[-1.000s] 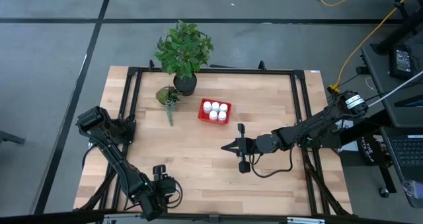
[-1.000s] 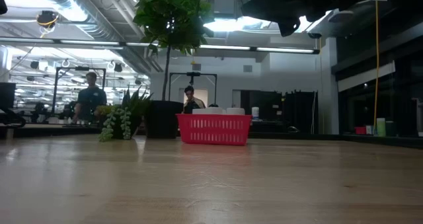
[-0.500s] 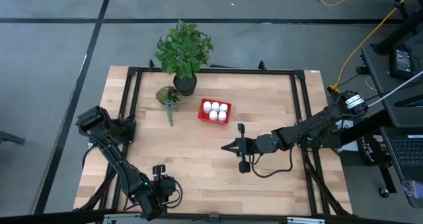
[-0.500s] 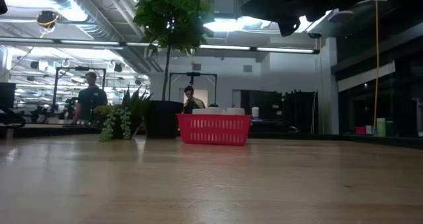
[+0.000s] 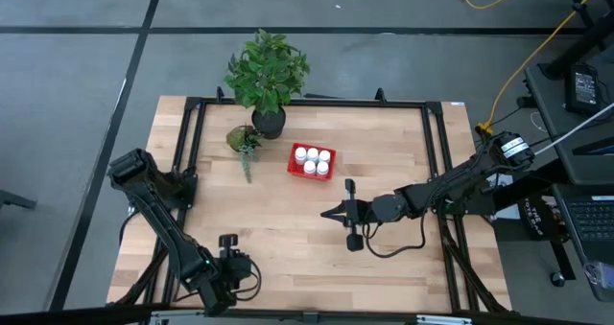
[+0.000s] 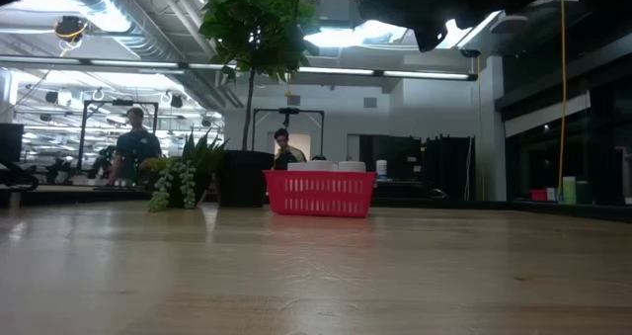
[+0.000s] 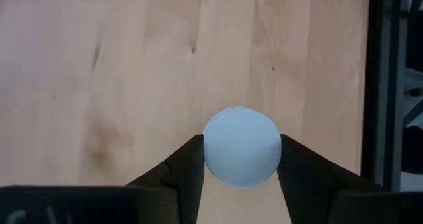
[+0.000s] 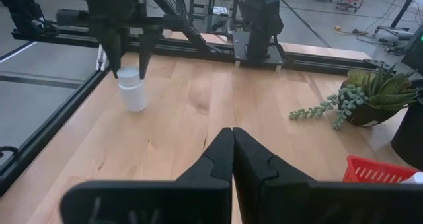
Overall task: Pick and place pill bottles into a basket
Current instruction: Put the white medicine bottle into the red bin
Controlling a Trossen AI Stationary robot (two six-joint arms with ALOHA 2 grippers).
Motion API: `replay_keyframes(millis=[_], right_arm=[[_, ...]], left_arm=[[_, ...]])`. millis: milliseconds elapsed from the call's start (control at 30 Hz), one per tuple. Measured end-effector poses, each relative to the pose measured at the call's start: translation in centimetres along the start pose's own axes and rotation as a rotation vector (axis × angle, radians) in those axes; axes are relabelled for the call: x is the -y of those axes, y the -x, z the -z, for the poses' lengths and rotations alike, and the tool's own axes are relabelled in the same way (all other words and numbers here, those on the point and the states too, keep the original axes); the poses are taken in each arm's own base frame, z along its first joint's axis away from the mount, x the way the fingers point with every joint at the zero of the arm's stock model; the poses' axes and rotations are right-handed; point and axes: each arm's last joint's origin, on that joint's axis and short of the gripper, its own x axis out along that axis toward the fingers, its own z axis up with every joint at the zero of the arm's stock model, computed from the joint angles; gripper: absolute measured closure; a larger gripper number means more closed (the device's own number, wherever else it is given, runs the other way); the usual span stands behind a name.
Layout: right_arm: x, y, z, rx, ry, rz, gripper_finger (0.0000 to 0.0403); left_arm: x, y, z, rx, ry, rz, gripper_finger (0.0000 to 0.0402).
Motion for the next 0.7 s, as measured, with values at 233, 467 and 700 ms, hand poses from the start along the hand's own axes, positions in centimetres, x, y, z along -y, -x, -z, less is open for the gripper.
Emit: replay_keyframes(millis=[233, 467, 700], right_arm=[[0.0, 0.0, -0.4, 0.037, 0.05, 0.0, 0.0399], [1.1, 1.2, -2.0, 0.08, 0.094, -0.004, 0.04], [3.7, 3.3, -3.0, 0.058, 0.07, -0.033, 0.0401]], left_arm=[[-1.3, 2.8, -0.7, 0.086, -0.027, 0.003, 0.0246], [-2.5, 5.1, -1.4, 0.219, -0.1, -0.031, 0.0246], [-4.0, 5.6, -2.0, 0.242, -0.099, -0.106, 0.0246]])
